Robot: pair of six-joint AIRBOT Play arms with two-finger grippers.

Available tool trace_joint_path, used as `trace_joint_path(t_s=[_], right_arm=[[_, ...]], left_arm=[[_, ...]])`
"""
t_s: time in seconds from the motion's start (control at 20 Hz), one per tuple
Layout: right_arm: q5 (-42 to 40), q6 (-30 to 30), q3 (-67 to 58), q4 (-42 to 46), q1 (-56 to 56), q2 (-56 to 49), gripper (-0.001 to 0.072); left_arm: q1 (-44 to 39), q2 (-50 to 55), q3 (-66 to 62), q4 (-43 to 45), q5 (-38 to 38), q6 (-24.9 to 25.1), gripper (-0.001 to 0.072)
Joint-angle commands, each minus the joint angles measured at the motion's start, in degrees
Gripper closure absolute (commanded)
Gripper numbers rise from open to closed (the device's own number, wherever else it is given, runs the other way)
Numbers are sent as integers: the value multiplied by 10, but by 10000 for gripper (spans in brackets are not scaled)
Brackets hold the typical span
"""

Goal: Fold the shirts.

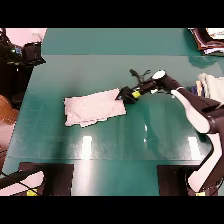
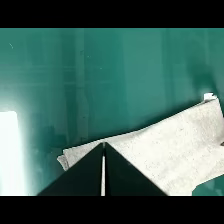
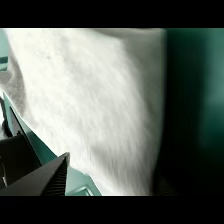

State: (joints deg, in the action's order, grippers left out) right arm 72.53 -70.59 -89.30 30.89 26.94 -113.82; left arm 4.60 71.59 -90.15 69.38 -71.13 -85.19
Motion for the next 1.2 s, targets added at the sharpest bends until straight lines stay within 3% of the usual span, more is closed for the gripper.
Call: trace_joint_path(t_s=[0.0,0.15,0.2,0.25,0.5,0.75,0.95,1.15], right_arm=[[-1,0,-65,-19,59,-46,179],[-5,1,-99,10,82,-49,386],[0,2,-112,24,82,-49,595],[8,3,-127,34,79,-49,697],[83,-43,-225,142,0,-19,699],[82,-61,-240,244,-187,94,698],[76,-76,-240,261,-392,140,698],[59,-81,-239,256,-518,140,699]], left_arm=[[0,0,0,0,-1,1,685],[0,0,0,-10,-1,1,685],[0,0,0,-12,-1,1,685],[0,0,0,-16,-1,1,685],[-60,0,0,-22,-4,1,686],[-163,0,0,-24,18,1,685],[-226,0,0,-24,63,-1,685],[-259,0,0,-24,86,-4,685]])
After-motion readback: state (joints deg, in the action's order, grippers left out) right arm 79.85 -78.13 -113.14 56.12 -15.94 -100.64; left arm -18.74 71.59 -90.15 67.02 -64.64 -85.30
